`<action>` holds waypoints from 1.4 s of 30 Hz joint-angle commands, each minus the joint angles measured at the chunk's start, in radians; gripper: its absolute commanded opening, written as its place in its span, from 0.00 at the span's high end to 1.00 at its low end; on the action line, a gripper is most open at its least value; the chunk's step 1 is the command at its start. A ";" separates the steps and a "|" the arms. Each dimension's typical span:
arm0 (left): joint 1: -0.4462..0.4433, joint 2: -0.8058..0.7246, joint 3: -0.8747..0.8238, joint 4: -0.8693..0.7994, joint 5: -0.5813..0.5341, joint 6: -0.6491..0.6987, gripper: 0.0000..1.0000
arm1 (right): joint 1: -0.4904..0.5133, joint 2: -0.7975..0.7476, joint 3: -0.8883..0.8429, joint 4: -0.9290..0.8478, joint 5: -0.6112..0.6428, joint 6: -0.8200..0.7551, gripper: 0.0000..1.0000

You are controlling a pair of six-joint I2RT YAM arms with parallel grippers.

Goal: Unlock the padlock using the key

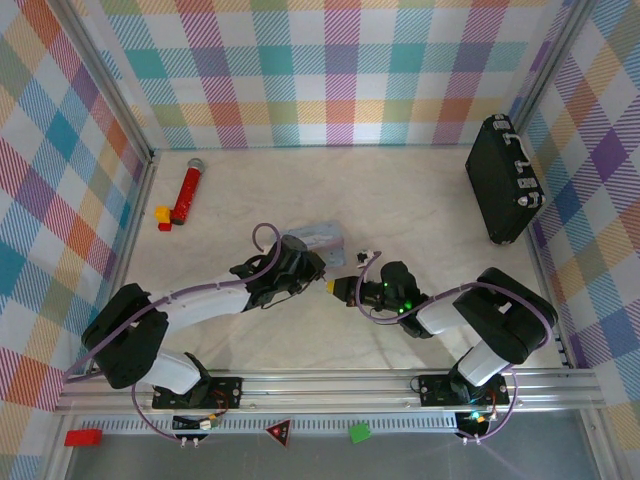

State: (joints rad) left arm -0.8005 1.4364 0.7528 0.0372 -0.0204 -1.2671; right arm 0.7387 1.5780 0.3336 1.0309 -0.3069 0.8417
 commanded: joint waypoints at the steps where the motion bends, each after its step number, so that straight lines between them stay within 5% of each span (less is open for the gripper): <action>1: -0.097 0.015 0.037 0.034 0.234 0.017 0.87 | -0.017 -0.024 0.076 0.182 0.098 -0.001 1.00; 42: -0.136 0.096 0.131 -0.059 0.290 0.138 0.87 | -0.093 -0.195 0.016 0.031 0.174 -0.059 1.00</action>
State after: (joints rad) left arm -0.8272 1.5211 0.8551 0.0254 0.0101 -1.1732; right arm 0.6739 1.4162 0.2989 0.8921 -0.2680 0.8040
